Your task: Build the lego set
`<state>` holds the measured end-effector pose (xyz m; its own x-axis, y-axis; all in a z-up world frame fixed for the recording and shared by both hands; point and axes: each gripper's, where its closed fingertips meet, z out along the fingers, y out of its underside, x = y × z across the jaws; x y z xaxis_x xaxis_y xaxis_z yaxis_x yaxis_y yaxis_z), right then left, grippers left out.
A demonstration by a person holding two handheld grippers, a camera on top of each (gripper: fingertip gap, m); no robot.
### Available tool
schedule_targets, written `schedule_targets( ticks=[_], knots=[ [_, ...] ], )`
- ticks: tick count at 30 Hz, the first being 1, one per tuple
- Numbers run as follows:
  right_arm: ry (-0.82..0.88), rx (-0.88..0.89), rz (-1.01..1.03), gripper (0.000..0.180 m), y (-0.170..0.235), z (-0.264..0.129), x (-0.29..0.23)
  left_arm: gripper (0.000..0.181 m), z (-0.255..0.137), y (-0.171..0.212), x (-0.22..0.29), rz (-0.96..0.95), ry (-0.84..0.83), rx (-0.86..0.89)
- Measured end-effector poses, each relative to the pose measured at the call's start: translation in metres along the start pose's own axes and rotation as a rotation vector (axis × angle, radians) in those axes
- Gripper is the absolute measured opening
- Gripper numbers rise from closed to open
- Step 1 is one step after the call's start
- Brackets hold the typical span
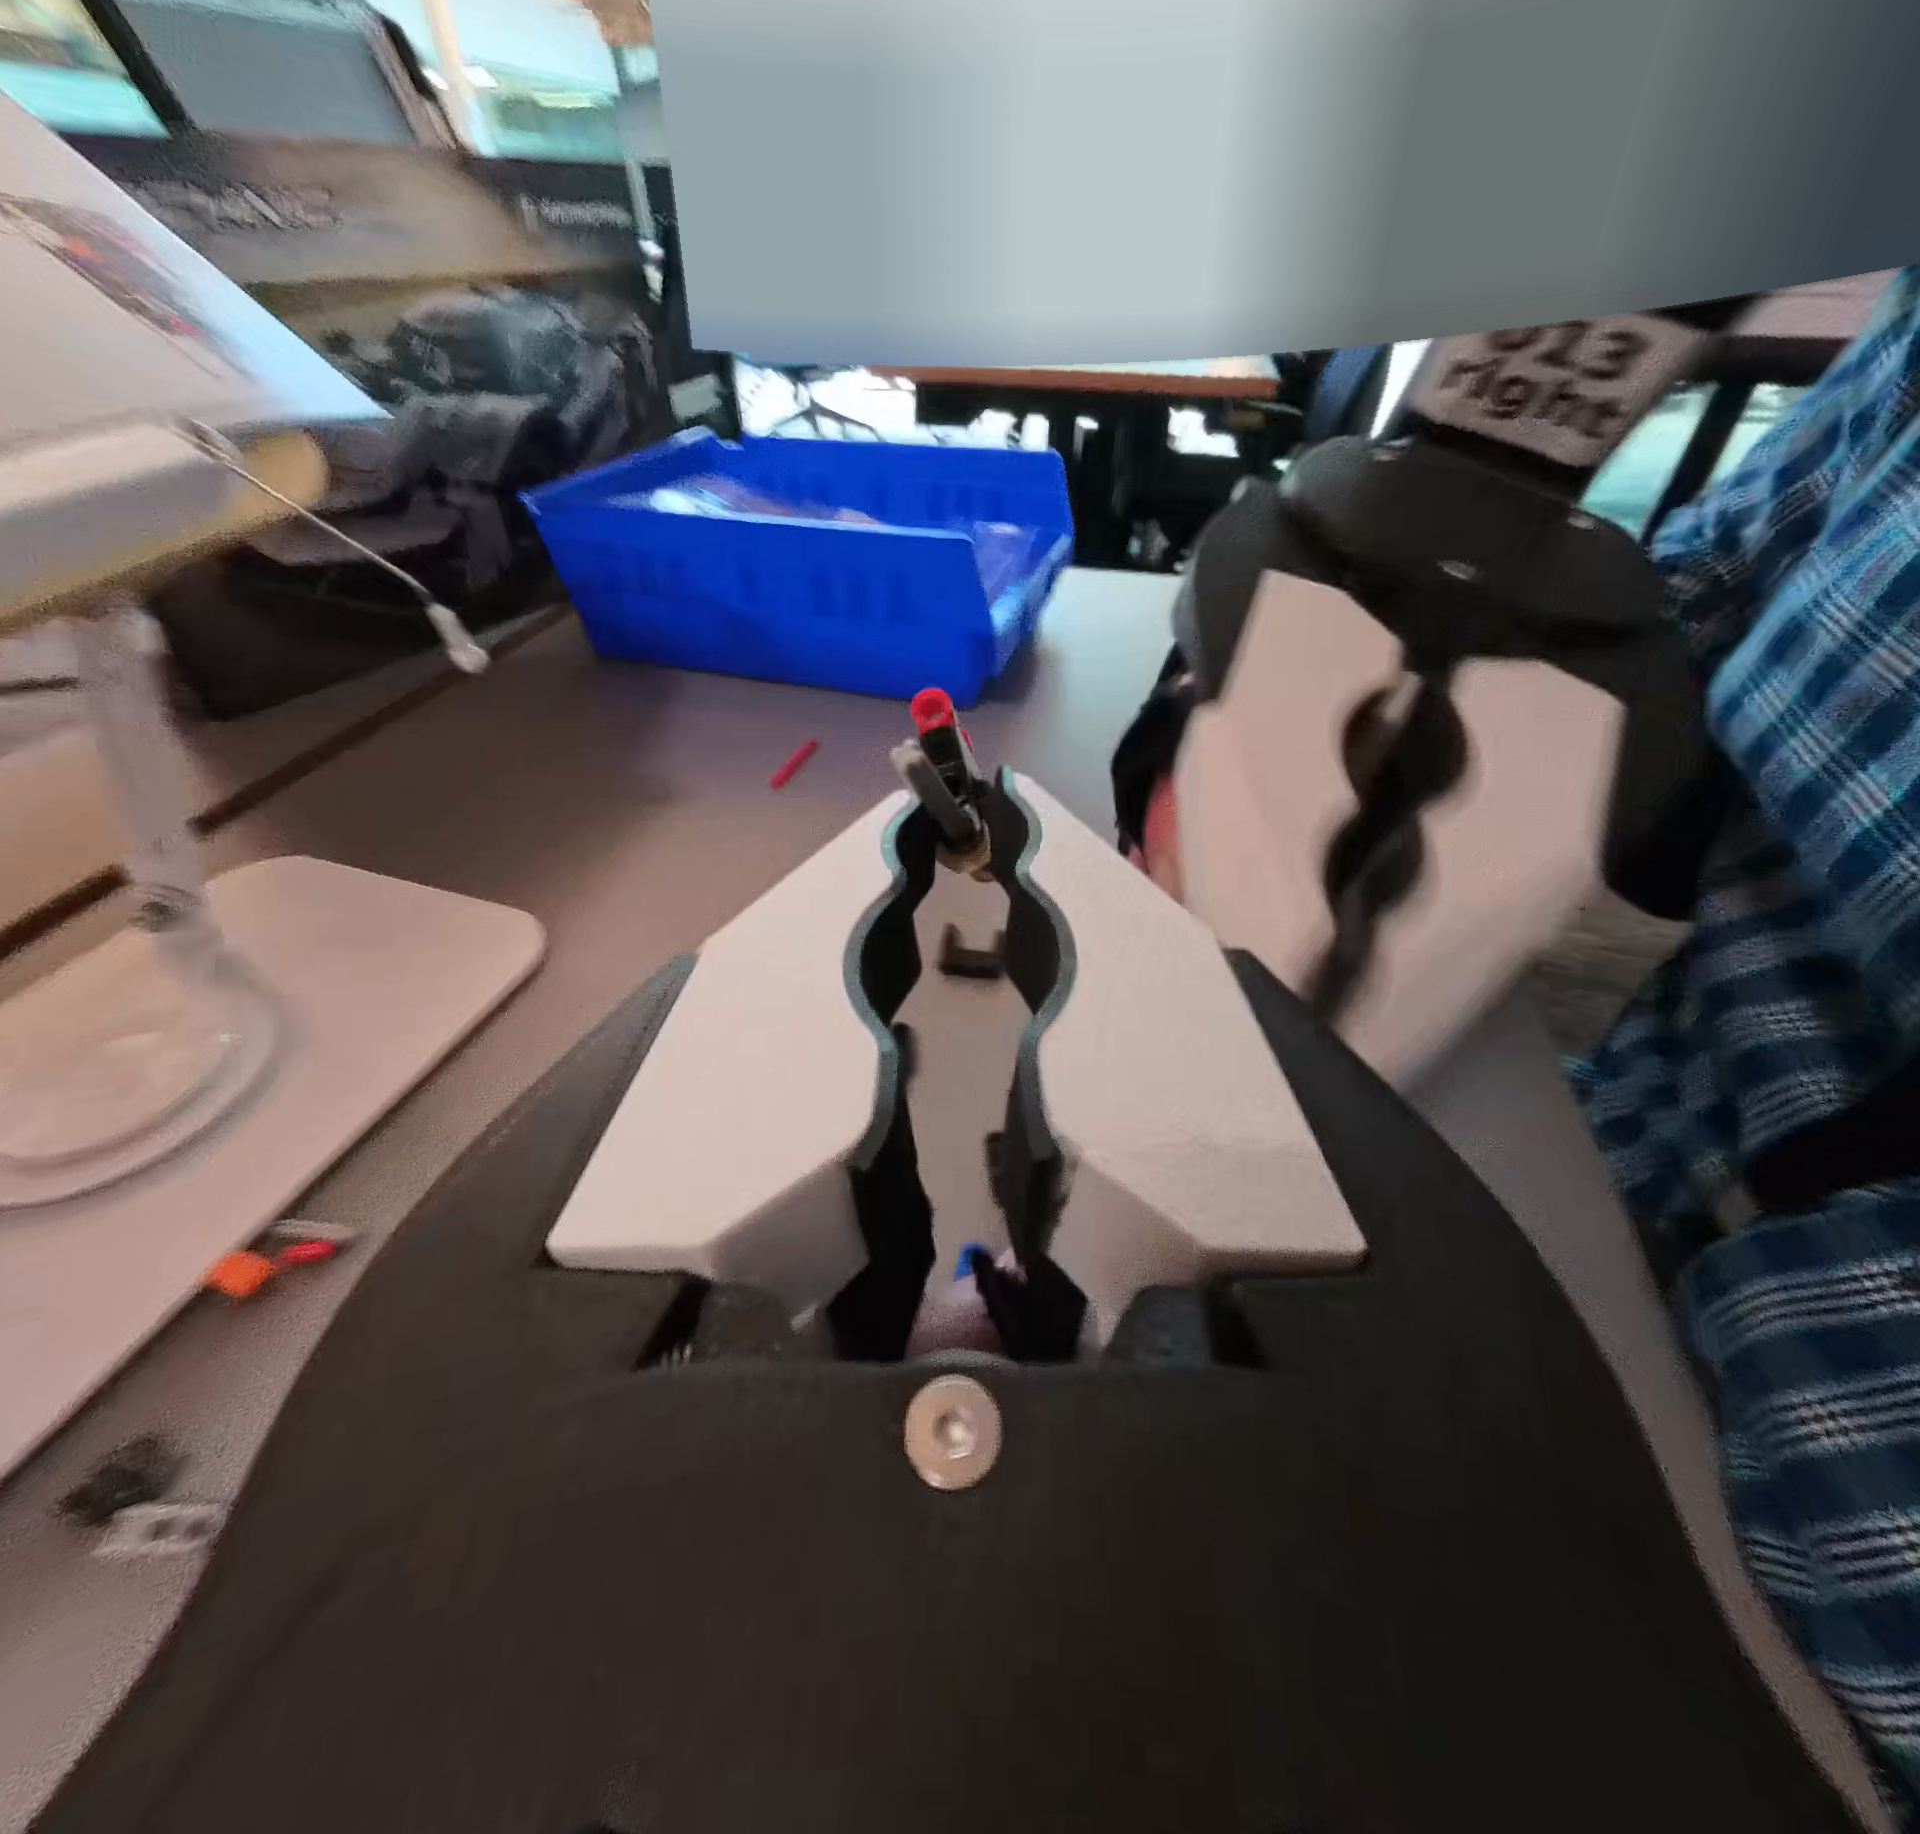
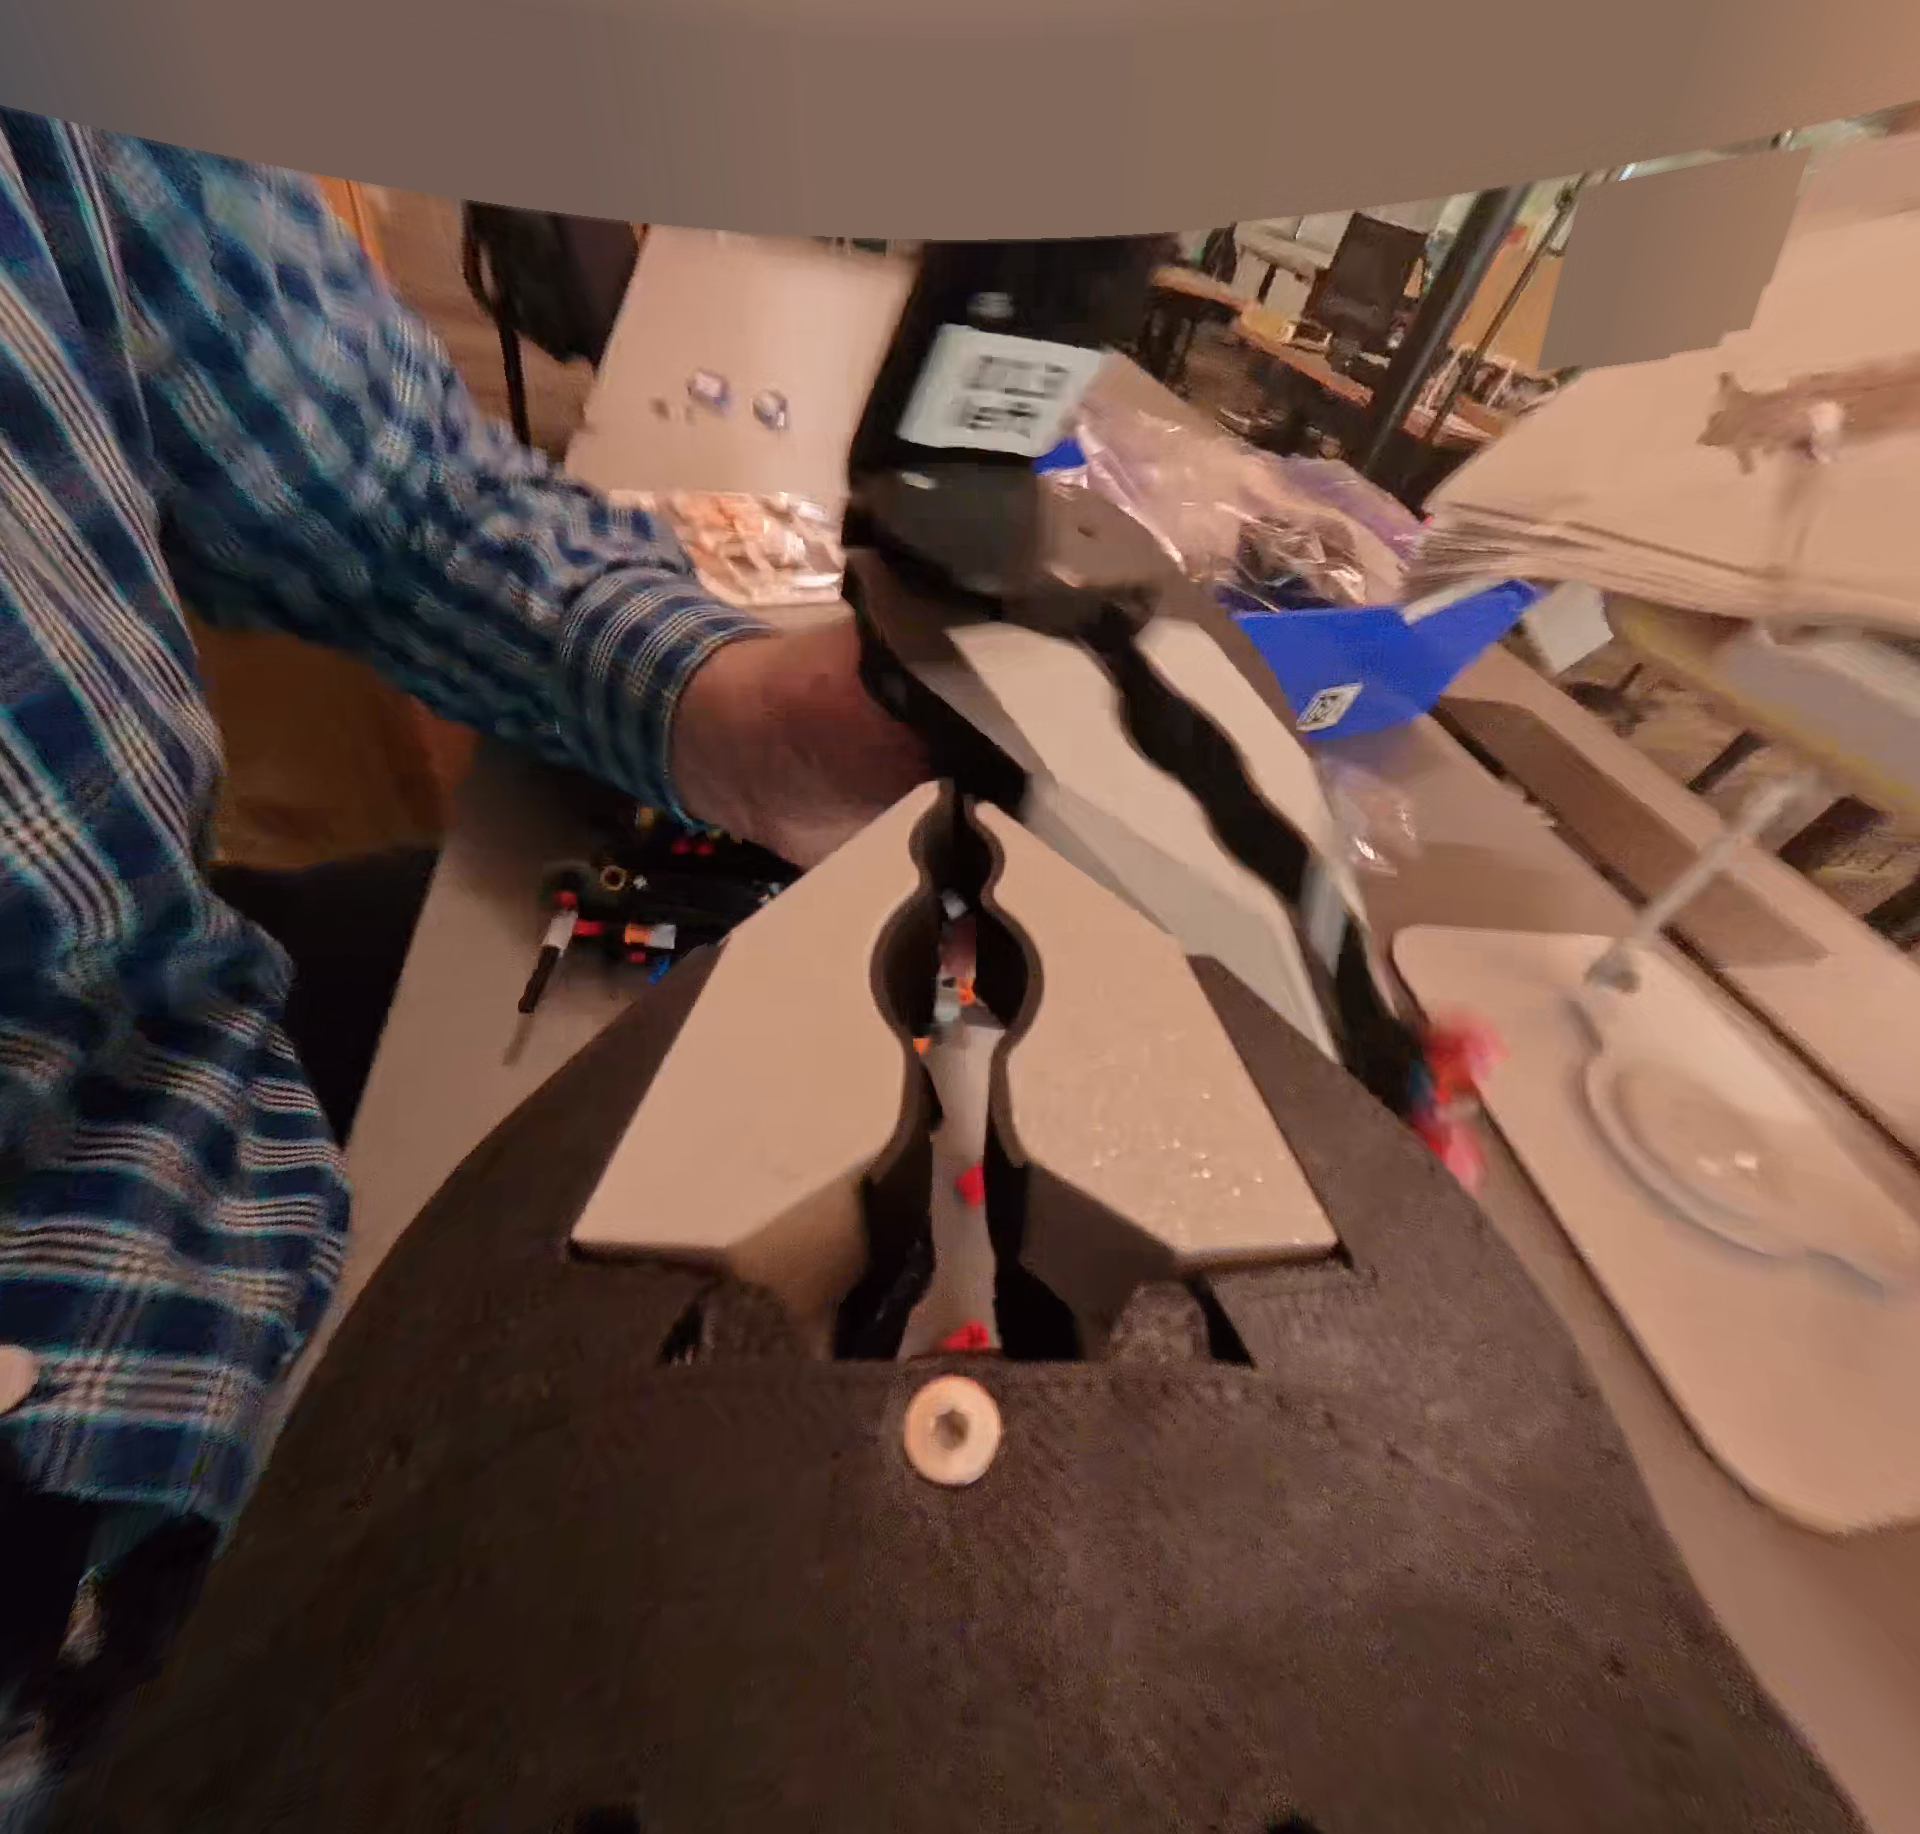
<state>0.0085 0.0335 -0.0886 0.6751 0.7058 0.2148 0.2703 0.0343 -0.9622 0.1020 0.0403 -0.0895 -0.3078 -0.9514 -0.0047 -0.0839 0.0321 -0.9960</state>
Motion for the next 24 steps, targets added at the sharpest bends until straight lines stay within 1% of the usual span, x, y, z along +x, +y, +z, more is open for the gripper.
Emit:
schedule_targets(
  ticks=[1,2,4,6,8,9,11,12,13,16,20,22,23,24],
  knots=[
    [0.015,0.002,0.080,0.000,0.003,-0.011,0.017,0.008,-0.008,-0.007,-0.009,0.018,-0.028,0.017],
    [0.035,-0.019,0.118,0.000,0.011,-0.019,0.030,0.008,-0.013,-0.009,-0.018,0.002,-0.045,0.019],
    [0.076,-0.046,0.096,0.000,0.019,-0.026,0.036,0.008,-0.015,-0.009,-0.023,-0.020,-0.029,0.023],
    [0.107,-0.055,0.106,0.001,0.022,-0.033,0.047,0.009,-0.015,-0.010,-0.024,-0.158,0.050,0.044],
    [0.140,-0.053,0.117,0.011,0.023,-0.042,0.062,0.009,-0.015,-0.011,-0.023,-0.315,0.154,0.068],
    [0.160,-0.059,0.105,0.017,0.023,-0.046,0.068,0.009,-0.015,-0.011,-0.025,-0.367,0.174,0.070],
    [0.185,-0.096,0.069,0.031,0.027,-0.049,0.073,0.009,-0.015,-0.016,-0.028,-0.460,0.232,0.094],
    [0.190,-0.107,0.050,0.034,0.027,-0.048,0.075,0.009,-0.013,-0.015,-0.026,-0.514,0.275,0.080],
    [0.208,-0.111,0.009,0.037,0.026,-0.049,0.078,0.009,-0.011,-0.012,-0.027,-0.537,0.282,0.068],
    [0.228,-0.167,-0.153,0.041,0.023,-0.053,0.083,0.009,-0.002,-0.004,-0.020,-0.615,0.343,0.009],
    [0.217,-0.273,-0.336,0.045,0.031,-0.055,0.080,0.009,0.011,0.002,-0.005,-0.650,0.403,-0.090],
    [0.207,-0.325,-0.414,0.044,0.036,-0.056,0.078,0.009,0.017,0.007,0.002,-0.660,0.422,-0.142],
    [0.194,-0.340,-0.423,0.038,0.039,-0.057,0.076,0.009,0.020,0.006,0.004,-0.670,0.425,-0.145],
    [0.190,-0.344,-0.429,0.038,0.040,-0.059,0.076,0.009,0.022,0.006,0.006,-0.673,0.423,-0.163]
  ],
)
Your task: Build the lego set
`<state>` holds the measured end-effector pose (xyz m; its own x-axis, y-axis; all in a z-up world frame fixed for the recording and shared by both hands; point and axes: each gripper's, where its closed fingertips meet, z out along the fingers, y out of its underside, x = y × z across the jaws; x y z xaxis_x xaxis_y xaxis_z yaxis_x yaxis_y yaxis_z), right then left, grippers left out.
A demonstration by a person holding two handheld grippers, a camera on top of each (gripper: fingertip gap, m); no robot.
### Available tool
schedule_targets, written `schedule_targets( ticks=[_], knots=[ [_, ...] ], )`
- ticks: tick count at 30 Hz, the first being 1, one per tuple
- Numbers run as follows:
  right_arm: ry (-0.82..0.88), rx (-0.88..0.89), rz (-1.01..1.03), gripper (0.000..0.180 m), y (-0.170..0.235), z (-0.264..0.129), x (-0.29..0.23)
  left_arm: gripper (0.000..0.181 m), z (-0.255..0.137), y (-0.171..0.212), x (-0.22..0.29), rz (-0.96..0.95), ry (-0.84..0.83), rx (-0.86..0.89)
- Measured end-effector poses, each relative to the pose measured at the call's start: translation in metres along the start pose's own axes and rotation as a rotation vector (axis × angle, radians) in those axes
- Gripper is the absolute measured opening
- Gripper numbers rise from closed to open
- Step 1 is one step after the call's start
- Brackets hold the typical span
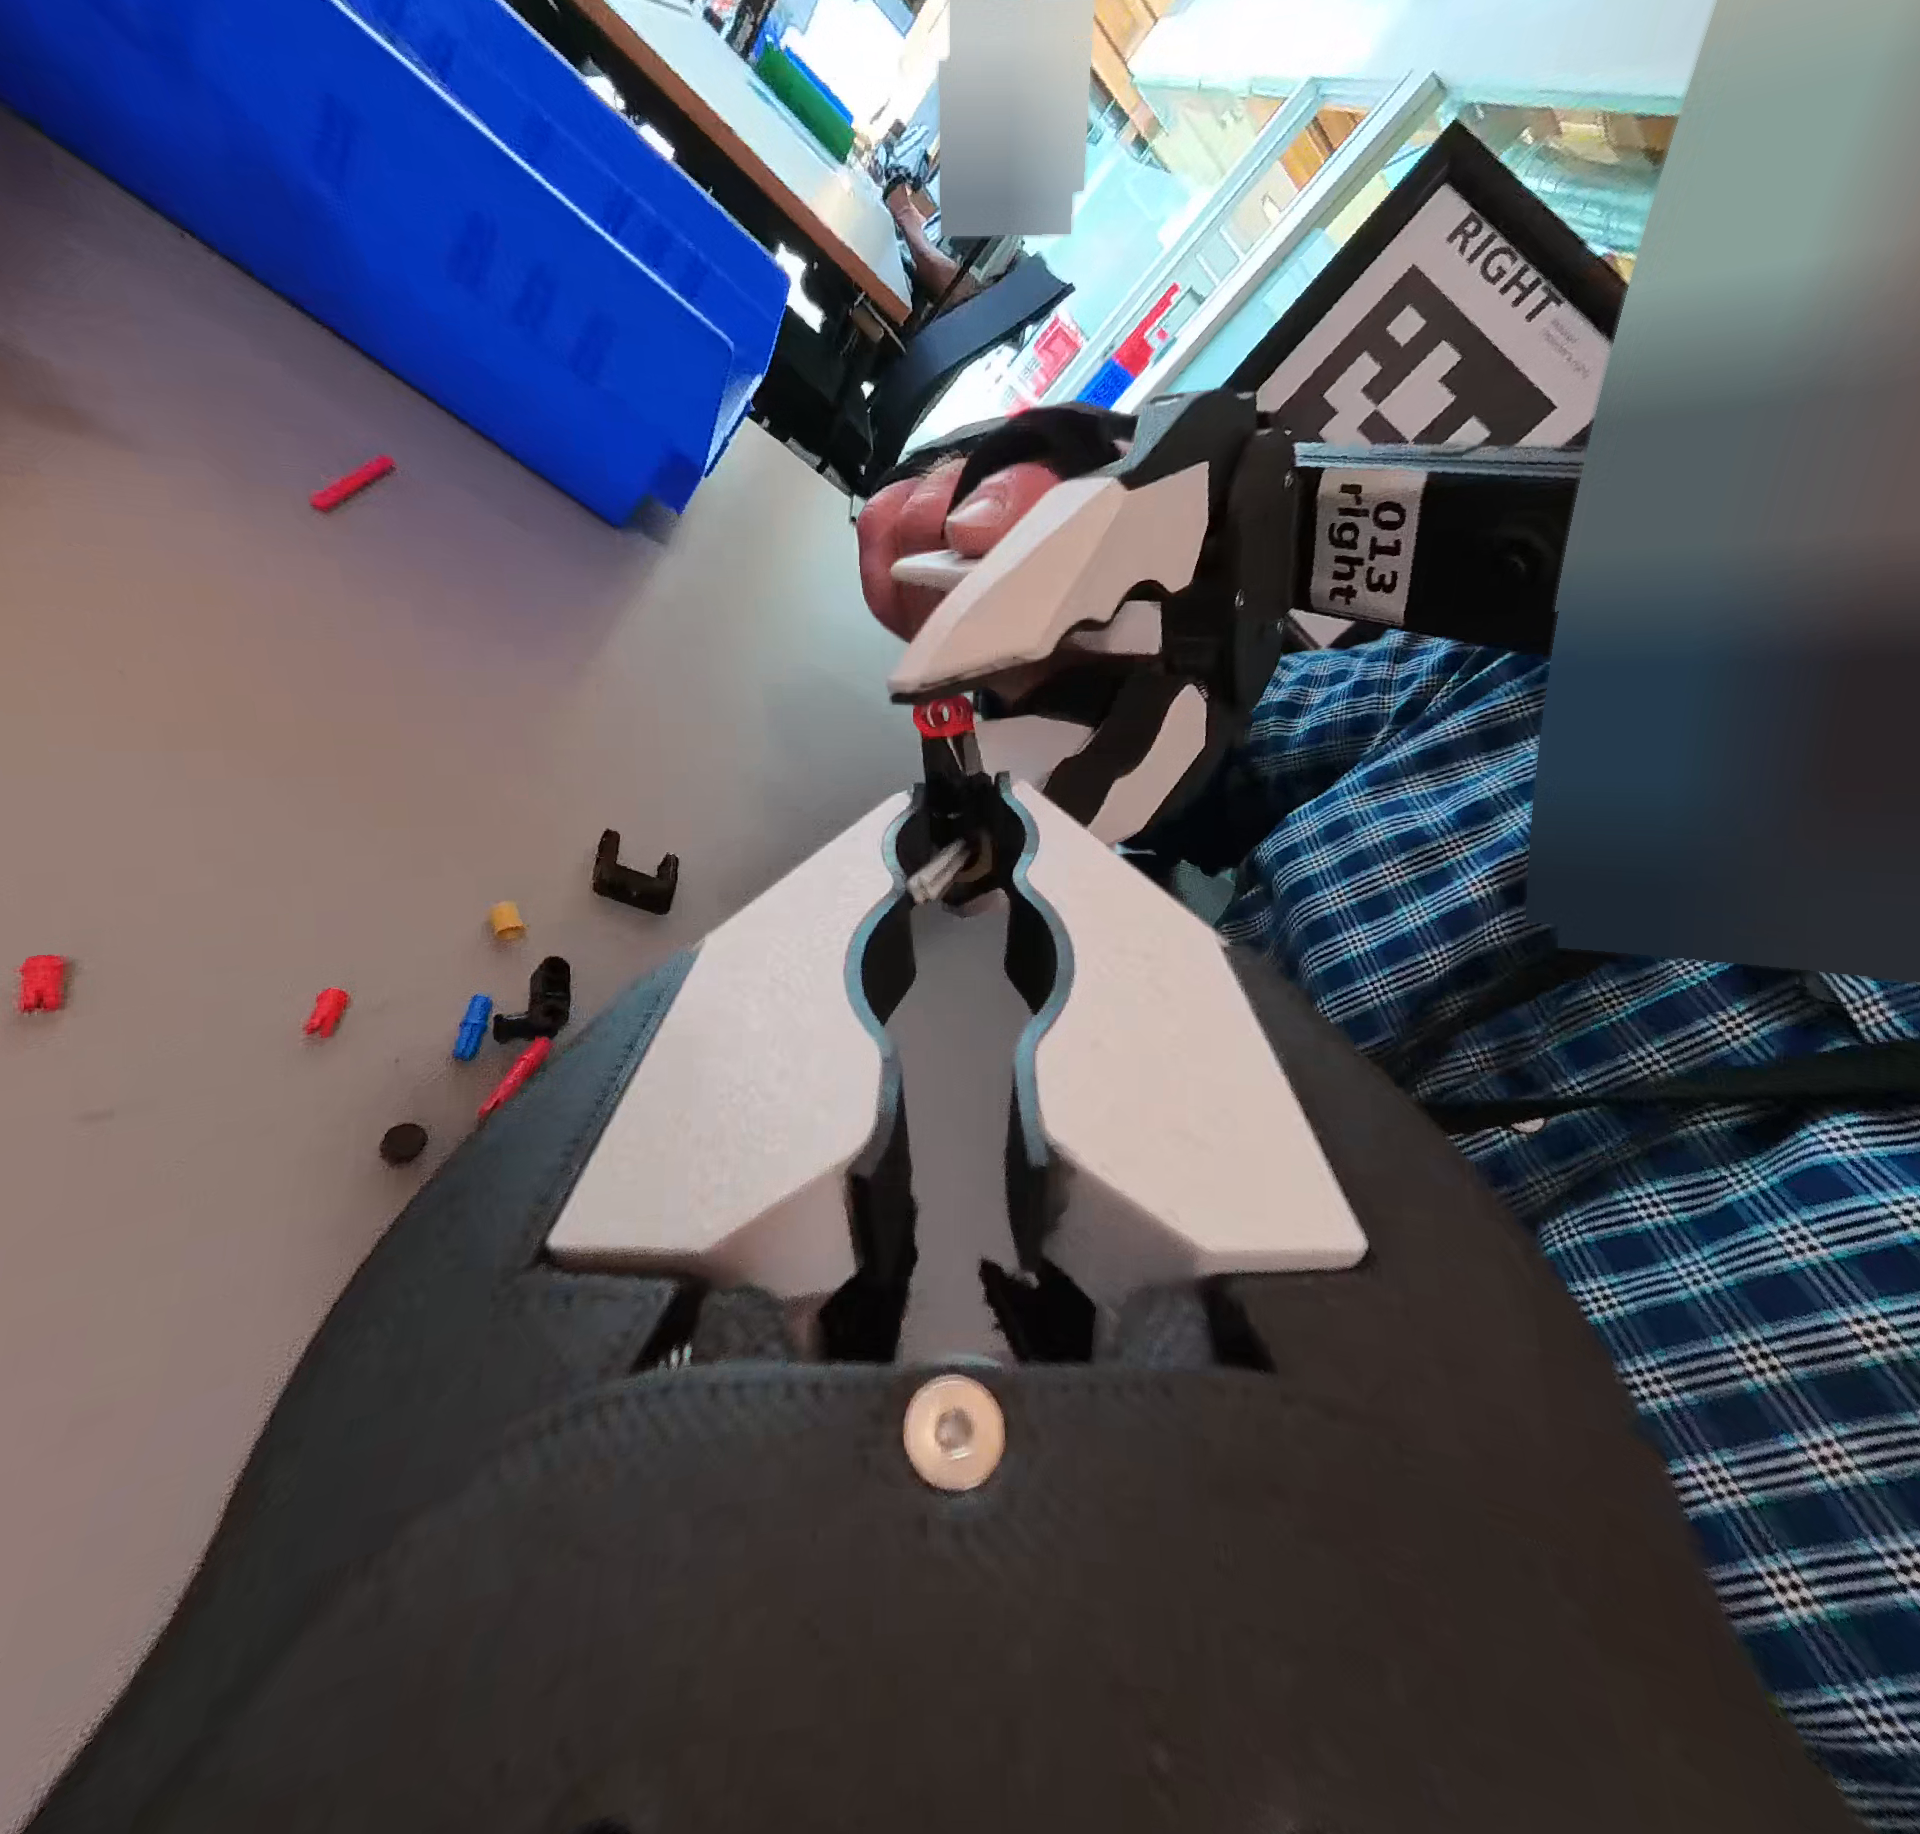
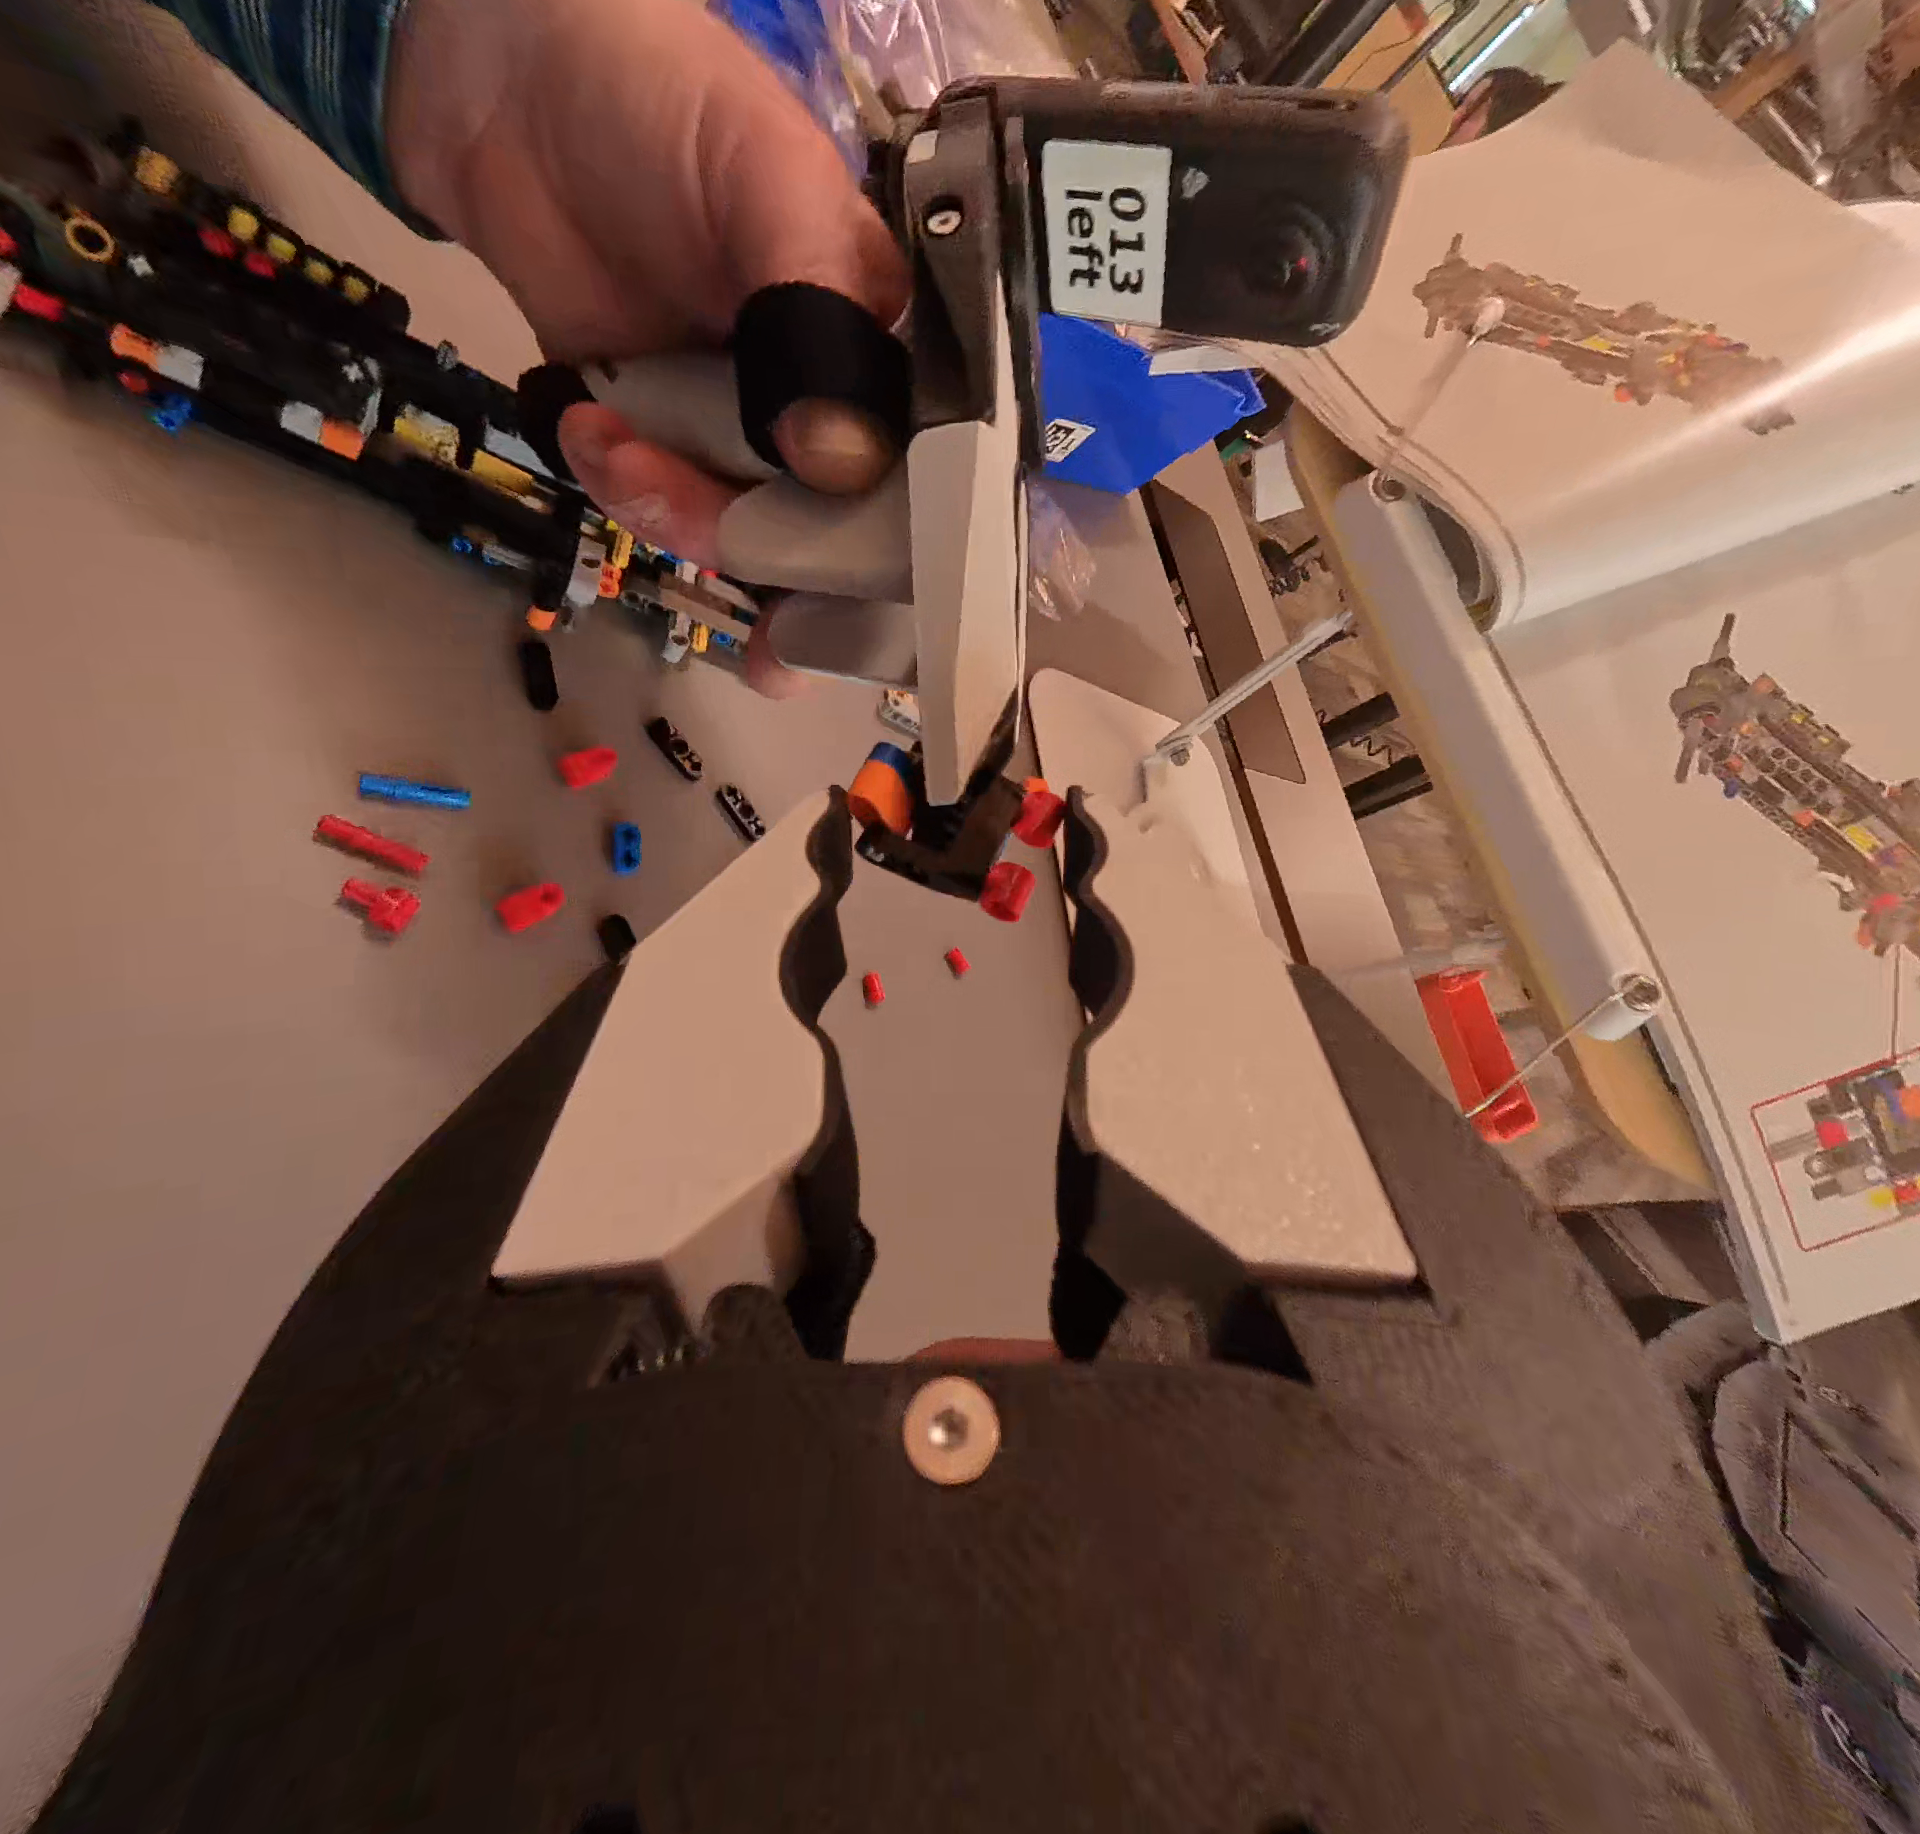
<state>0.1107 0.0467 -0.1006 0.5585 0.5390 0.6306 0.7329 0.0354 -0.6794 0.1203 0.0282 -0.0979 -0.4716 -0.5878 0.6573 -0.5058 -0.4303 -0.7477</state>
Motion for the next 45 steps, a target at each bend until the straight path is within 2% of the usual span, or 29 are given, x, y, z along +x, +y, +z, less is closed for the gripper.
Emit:
schedule_targets(
  ticks=[5,6,8,11,15,18,22,25,27,29,31,33,37,39,45],
  knots=[
    [-0.020,0.051,0.109,0.037,0.004,-0.013,-0.002,0.011,0.012,-0.001,0.004,-0.017,-0.007,-0.025],
    [-0.035,0.076,0.158,0.037,0.004,-0.016,-0.002,0.016,0.013,-0.002,0.003,-0.009,-0.026,-0.021],
    [-0.050,0.099,0.227,0.037,0.009,-0.022,0.000,0.023,0.012,-0.002,0.001,0.021,-0.074,-0.024],
    [-0.099,0.135,0.278,0.037,0.012,-0.030,-0.004,0.018,0.008,0.000,0.003,0.132,-0.155,-0.054],
    [-0.228,0.174,0.317,0.036,0.010,-0.035,-0.018,0.019,0.012,0.012,0.006,0.409,-0.306,-0.198],
    [-0.335,0.204,0.425,0.036,0.007,-0.038,-0.022,0.028,0.011,0.018,0.004,0.713,-0.475,-0.333],
    [-0.477,0.190,0.536,0.037,0.007,-0.037,-0.032,0.014,0.013,0.024,-0.001,1.122,-0.699,-0.532],
    [-0.529,0.189,0.581,0.037,0.005,-0.037,-0.034,0.008,0.019,0.031,-0.006,1.250,-0.775,-0.630],
    [-0.535,0.200,0.586,0.037,0.004,-0.036,-0.033,0.003,0.021,0.036,-0.008,1.177,-0.771,-0.624],
    [-0.481,0.210,0.556,0.049,0.006,-0.036,-0.028,0.000,0.023,0.035,-0.007,1.037,-0.749,-0.537],
    [-0.411,0.233,0.501,0.053,0.006,-0.040,-0.021,0.000,0.025,0.035,-0.004,0.895,-0.705,-0.459],
    [-0.335,0.253,0.389,0.051,0.002,-0.047,-0.017,0.001,0.026,0.038,-0.002,0.760,-0.647,-0.399],
    [-0.316,0.229,0.242,0.036,-0.004,-0.048,-0.026,0.002,0.031,0.036,0.007,0.571,-0.520,-0.286],
    [-0.326,0.245,0.244,0.020,-0.005,-0.047,-0.025,0.002,0.033,0.044,0.008,0.545,-0.496,-0.313],
    [-0.527,0.221,0.246,0.013,-0.001,-0.043,-0.054,0.002,0.037,0.065,0.006,0.588,-0.514,-0.455]
  ],
)
